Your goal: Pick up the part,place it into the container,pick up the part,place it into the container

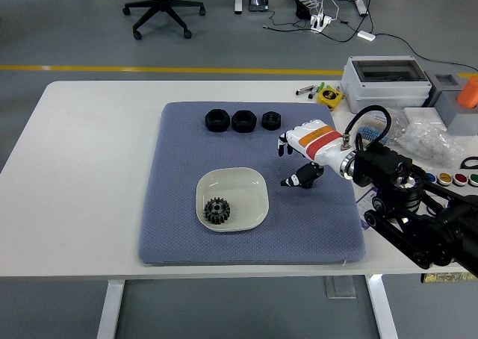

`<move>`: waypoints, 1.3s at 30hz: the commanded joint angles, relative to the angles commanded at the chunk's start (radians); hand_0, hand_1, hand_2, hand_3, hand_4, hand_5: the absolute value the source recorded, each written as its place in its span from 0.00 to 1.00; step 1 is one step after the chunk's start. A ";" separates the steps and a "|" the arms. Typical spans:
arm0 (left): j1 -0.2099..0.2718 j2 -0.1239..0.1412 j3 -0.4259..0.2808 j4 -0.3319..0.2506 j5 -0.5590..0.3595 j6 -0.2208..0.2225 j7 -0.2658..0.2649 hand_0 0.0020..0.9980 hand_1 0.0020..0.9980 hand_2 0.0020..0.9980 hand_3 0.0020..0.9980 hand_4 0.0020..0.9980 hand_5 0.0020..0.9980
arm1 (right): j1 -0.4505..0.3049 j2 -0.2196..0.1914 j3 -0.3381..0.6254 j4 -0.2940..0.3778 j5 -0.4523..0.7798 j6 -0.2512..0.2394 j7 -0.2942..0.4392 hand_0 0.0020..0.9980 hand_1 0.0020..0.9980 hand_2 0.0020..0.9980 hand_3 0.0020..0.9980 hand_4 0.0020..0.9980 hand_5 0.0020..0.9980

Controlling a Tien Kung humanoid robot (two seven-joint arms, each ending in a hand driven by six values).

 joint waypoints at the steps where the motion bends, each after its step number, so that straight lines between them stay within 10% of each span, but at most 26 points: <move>1: 0.000 0.000 -0.002 0.000 0.003 -0.001 0.001 0.75 0.69 0.65 0.58 0.64 0.61 | -0.004 -0.003 0.001 -0.006 0.001 -0.001 0.000 0.18 0.34 0.49 0.52 0.99 0.35; 39: -0.006 -0.005 0.012 -0.002 -0.015 -0.001 -0.001 0.74 0.70 0.65 0.58 0.64 0.61 | -0.024 0.018 -0.053 -0.152 0.138 -0.078 -0.011 0.17 0.37 0.48 0.51 0.80 0.37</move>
